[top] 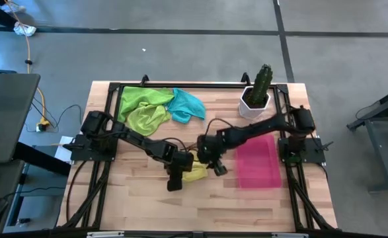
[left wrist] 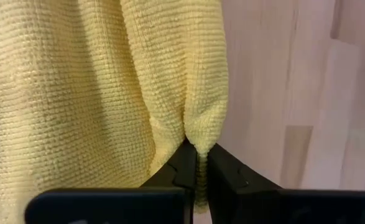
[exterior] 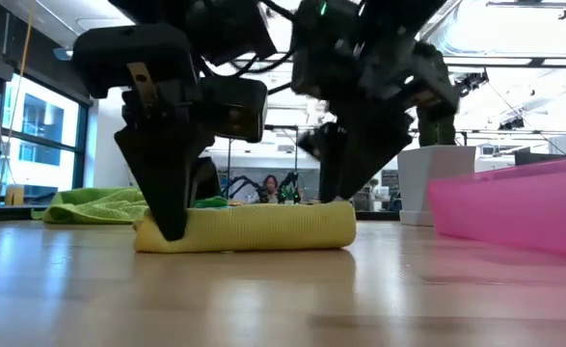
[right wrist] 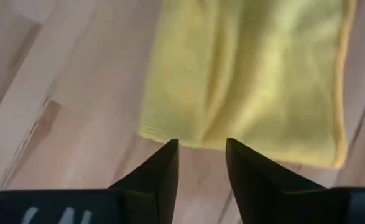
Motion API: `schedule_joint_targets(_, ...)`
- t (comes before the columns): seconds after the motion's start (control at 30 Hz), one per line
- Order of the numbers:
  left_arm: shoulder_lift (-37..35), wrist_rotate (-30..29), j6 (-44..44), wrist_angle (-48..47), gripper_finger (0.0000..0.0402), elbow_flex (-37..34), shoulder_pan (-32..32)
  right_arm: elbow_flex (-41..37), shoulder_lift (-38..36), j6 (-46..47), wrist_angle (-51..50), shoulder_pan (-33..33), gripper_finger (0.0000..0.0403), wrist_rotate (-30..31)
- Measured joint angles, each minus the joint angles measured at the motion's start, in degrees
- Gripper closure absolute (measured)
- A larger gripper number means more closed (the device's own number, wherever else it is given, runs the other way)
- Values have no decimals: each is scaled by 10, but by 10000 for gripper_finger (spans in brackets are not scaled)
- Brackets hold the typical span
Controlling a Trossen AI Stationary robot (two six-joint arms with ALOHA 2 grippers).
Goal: Roll microfiber towels into tight, uniform cylinder then place into a basket
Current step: Roll the yellow microfiber towel
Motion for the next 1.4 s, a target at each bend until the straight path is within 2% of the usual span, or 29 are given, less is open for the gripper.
schedule_joint_targets(0.23, 1, 28, 6, 1, 394, -1, 19, 1, -6, -9, 6, 92, 305, 155)
schedule_joint_targets(0.4, 2, 30, 9, 8, 394, -1, 25, 2, -6, 38, 9, 122, 306, 242)
schedule_joint_targets(0.53, 2, 30, 14, 13, 394, -2, 25, 2, -6, 79, 17, 122, 292, 207)
schedule_joint_targets(0.67, 2, 30, 14, 14, 394, -2, 25, 2, -5, 102, 29, 123, 249, 176)
schedule_joint_targets(0.8, 2, 30, 15, 15, 394, -2, 25, 2, -5, 101, 49, 123, 205, 187)
schedule_joint_targets(0.9, 2, 30, 15, 16, 394, -2, 25, 2, -5, 100, 60, 123, 190, 190)
schedule_joint_targets(1.03, 2, 30, 15, 17, 394, -2, 26, 2, -5, 105, 68, 124, 193, 190)
schedule_joint_targets(1.4, 3, 29, 15, 23, 394, -2, 26, 3, 45, 107, 89, 125, 244, 191)
